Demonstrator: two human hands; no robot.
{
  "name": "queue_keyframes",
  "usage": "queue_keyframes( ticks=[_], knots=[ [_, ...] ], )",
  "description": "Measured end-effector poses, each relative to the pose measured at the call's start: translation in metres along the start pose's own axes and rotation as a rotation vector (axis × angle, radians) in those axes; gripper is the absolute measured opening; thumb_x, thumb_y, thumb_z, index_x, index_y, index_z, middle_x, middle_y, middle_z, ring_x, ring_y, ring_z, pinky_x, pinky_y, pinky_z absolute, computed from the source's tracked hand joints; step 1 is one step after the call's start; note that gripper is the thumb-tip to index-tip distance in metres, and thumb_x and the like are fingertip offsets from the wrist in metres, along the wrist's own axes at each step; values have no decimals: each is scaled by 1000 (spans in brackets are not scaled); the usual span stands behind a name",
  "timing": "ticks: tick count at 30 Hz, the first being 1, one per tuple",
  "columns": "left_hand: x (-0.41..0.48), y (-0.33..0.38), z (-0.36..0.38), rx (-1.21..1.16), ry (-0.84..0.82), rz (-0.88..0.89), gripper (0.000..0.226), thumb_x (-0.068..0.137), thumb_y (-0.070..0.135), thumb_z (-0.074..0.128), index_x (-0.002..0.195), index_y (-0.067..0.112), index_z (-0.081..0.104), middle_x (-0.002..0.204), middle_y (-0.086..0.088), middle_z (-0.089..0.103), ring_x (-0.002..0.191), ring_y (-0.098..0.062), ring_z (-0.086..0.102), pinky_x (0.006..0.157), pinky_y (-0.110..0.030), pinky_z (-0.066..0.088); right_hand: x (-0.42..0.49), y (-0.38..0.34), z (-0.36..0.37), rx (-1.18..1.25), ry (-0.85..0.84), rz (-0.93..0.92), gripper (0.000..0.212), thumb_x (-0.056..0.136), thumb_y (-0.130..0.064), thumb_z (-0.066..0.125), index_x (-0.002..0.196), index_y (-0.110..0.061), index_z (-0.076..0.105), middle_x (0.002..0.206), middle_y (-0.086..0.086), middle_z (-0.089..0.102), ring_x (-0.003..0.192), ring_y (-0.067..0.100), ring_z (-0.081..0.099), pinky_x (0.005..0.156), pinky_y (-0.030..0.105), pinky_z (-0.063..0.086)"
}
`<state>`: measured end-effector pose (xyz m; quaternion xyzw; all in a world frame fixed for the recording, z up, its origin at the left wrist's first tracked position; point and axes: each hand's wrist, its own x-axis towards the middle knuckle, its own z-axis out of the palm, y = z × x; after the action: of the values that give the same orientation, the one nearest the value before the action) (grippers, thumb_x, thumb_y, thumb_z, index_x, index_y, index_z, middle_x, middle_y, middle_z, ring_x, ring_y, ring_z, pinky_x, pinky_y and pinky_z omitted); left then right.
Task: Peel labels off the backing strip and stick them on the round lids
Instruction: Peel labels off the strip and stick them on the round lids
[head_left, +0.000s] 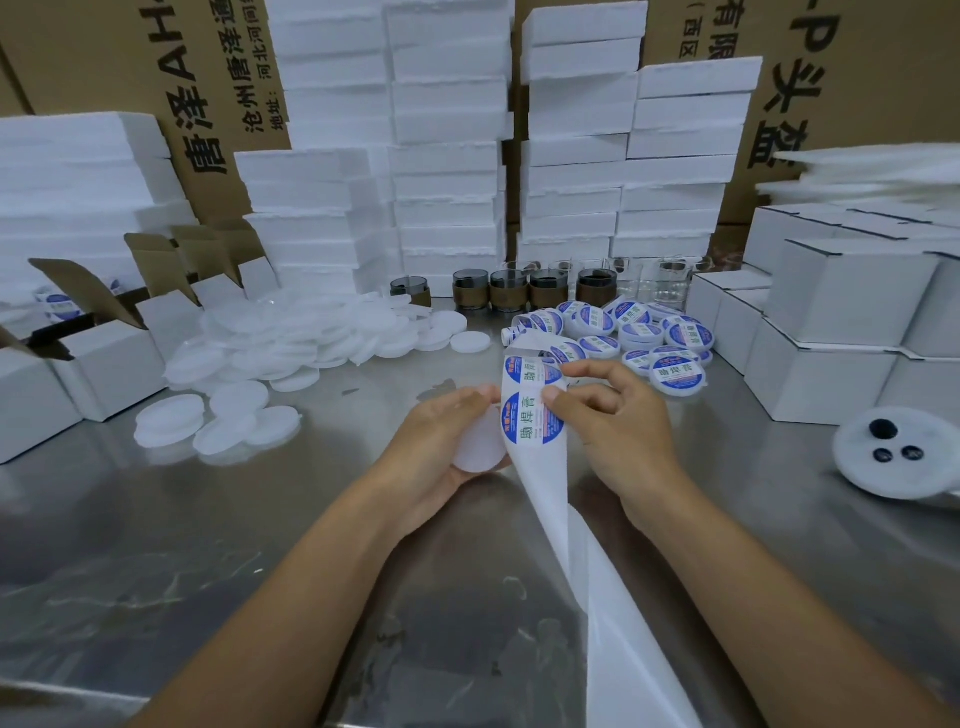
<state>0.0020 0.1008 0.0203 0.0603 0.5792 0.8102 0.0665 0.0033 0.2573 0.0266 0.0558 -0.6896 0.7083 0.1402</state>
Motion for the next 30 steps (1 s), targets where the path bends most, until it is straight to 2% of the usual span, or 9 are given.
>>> queue_keyframes(
  ticks=[3, 5, 8, 10, 13, 16, 19, 22, 30],
  knots=[
    [-1, -2, 1, 27, 13, 9, 20, 90, 15, 57, 104, 3, 64, 102, -13, 72, 82, -21, 70, 64, -31, 57, -1, 2, 0, -222, 49, -145, 16, 80, -16, 70, 82, -28, 59, 69, -10, 64, 63, -7, 57, 60, 3, 41],
    [-1, -2, 2, 32, 28, 16, 15, 89, 14, 58, 100, 5, 64, 99, -12, 72, 81, -20, 70, 64, -31, 57, -4, 3, 0, -409, 72, -296, 12, 80, -22, 69, 85, -29, 60, 86, -17, 56, 76, -13, 51, 67, 0, 34],
    [-1, -2, 1, 69, 46, 14, 11, 90, 14, 58, 96, 8, 65, 103, -13, 70, 87, -23, 67, 73, -36, 58, -4, 2, 0, -533, 57, -414, 13, 79, -28, 68, 91, -30, 64, 94, -23, 46, 92, -16, 42, 78, -5, 25],
    [-2, -3, 1, 82, 39, 22, 12, 90, 15, 58, 97, 8, 64, 103, -14, 69, 89, -25, 66, 78, -38, 56, -4, 2, -1, -557, 35, -421, 15, 78, -29, 69, 93, -29, 67, 94, -25, 47, 95, -8, 44, 81, -4, 24],
    [-2, -2, 2, 86, 20, 24, 22, 91, 15, 57, 108, 2, 63, 106, -17, 68, 88, -25, 66, 76, -34, 57, -5, 4, 0, -593, -20, -420, 16, 78, -27, 71, 94, -25, 68, 90, -20, 54, 96, 5, 50, 80, -1, 28],
    [-2, -2, 3, 83, -54, -1, 31, 92, 18, 54, 114, -2, 62, 109, -19, 68, 91, -25, 67, 81, -34, 57, -5, 5, 0, -557, -56, -388, 14, 79, -25, 70, 93, -23, 67, 90, -14, 62, 92, 7, 55, 81, 8, 37],
    [-3, -3, 3, 98, -103, -13, 28, 89, 20, 56, 106, 1, 66, 105, -16, 69, 92, -24, 66, 86, -35, 55, -6, 5, 0, -549, -64, -389, 16, 80, -25, 70, 95, -21, 68, 91, -10, 64, 92, 6, 56, 83, 16, 40],
    [-3, -3, 2, 103, -114, -3, 20, 85, 20, 59, 97, 8, 69, 100, -13, 71, 89, -22, 67, 83, -34, 56, -7, 4, 0, -556, -63, -392, 20, 80, -25, 70, 99, -20, 68, 92, -13, 62, 94, 5, 56, 84, 16, 40],
    [-1, -4, 1, 106, -70, 14, 23, 90, 14, 57, 108, 5, 66, 105, -17, 68, 91, -27, 66, 86, -43, 55, -6, 3, 0, -613, -21, -422, 19, 77, -20, 73, 96, -20, 71, 87, -19, 58, 91, 0, 50, 79, 5, 33]
  ],
)
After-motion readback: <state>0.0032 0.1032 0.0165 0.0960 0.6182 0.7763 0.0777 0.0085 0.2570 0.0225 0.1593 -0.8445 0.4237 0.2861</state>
